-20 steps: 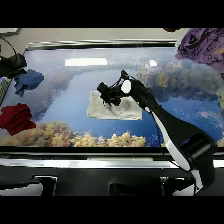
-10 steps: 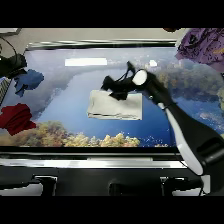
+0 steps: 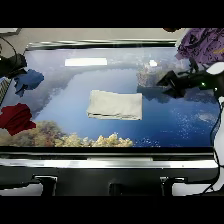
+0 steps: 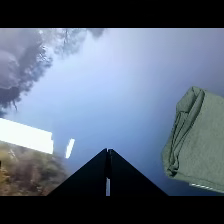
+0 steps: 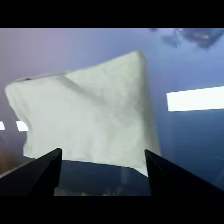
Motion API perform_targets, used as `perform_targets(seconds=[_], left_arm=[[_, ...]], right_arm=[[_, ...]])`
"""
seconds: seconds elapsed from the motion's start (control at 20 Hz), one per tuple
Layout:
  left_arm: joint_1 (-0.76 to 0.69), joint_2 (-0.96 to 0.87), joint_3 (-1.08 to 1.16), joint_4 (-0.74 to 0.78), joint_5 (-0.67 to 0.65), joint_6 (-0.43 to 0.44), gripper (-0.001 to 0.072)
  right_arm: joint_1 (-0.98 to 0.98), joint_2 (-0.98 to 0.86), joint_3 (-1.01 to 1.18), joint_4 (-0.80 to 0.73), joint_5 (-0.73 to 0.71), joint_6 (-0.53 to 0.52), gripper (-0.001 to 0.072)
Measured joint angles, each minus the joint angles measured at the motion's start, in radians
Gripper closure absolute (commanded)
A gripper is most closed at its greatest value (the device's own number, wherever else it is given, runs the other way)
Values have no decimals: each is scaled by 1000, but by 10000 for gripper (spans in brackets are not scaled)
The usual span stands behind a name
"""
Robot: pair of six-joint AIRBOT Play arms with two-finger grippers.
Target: Fold the clothes and pants, and hang the long-sleeved shirts on hangers.
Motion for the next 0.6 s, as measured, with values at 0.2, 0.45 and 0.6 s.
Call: perform_targets(seconds=[0.2,0.45,0.6], left_arm=[[0,0,0,0,13,0,689],[0,0,0,0,23,0,689],[0,0,0,0,26,0,689]], right_arm=[[-58,-74,-126,77,35,-174,197],[-10,-174,-211,203,-19,-304,225],[45,-217,-224,229,-70,-340,228]])
